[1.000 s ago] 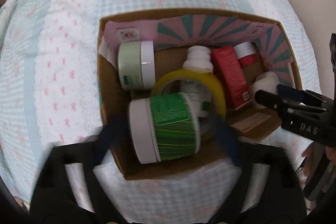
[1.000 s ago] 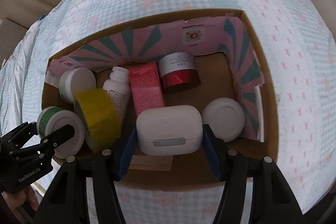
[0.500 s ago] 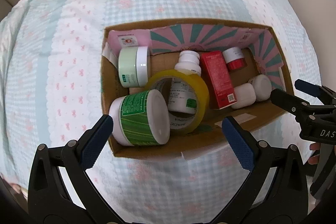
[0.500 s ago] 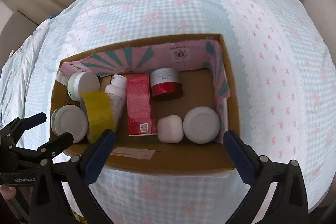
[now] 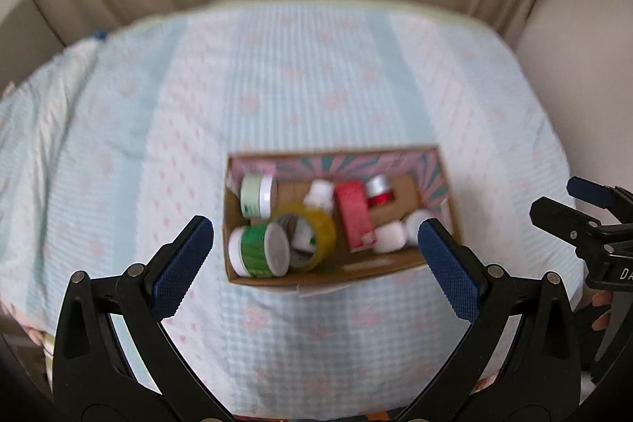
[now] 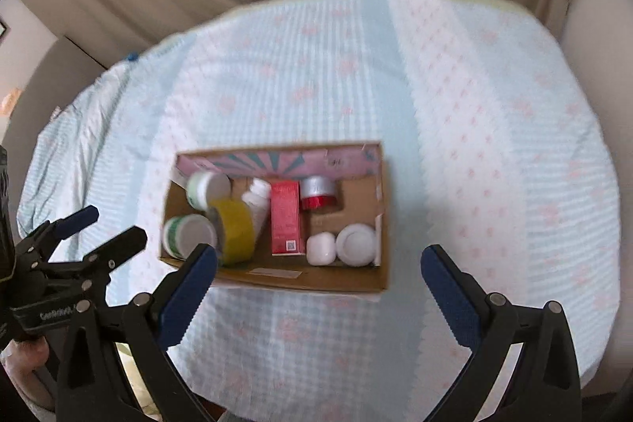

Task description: Organize rigid objects

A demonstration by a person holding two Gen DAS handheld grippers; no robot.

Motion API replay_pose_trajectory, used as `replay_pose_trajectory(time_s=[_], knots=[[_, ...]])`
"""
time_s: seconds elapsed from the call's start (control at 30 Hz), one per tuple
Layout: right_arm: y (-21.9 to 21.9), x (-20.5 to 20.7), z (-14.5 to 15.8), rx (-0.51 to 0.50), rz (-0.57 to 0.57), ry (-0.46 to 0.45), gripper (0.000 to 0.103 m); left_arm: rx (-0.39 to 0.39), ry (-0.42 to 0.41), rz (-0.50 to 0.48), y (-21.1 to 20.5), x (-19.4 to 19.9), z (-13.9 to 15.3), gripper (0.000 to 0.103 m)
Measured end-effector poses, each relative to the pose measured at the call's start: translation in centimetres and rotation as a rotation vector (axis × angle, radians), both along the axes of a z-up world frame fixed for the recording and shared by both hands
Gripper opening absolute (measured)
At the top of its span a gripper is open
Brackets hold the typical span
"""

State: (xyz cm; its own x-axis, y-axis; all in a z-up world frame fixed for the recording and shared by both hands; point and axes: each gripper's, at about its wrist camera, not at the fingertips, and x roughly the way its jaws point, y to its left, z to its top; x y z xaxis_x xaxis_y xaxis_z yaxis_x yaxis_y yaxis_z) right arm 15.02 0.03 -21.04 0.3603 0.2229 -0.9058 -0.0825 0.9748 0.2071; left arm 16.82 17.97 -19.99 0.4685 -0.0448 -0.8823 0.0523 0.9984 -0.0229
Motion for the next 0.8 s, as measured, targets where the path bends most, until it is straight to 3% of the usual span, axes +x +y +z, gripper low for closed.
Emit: replay_pose_trajectory(time_s=[0.17, 0.4, 0.57, 0.8], knots=[[-2.2, -1.8, 8.5, -0.056, -0.009, -0.152, 0.102, -0.018, -0.18, 0.016, -1.9, -2.9, 8.9, 0.103], [-5.2, -5.6, 16.8, -0.091, -0.07, -0.346, 0.103, -0.02, -0.389, 0.032, -4.2, -7.8, 16.3, 0.103], [-6.2, -8.8, 19.8, -0.116, -0.084, -0.439, 0.102, -0.06, -0.453, 0.036, -5.8, -10.8, 18.5, 0.103], [-6.8, -11.0, 20.6, -0.144, -0.089, -0.489, 0.102, -0.083, -0.508, 0.059, -6.8, -13.1, 19.0, 0.103]])
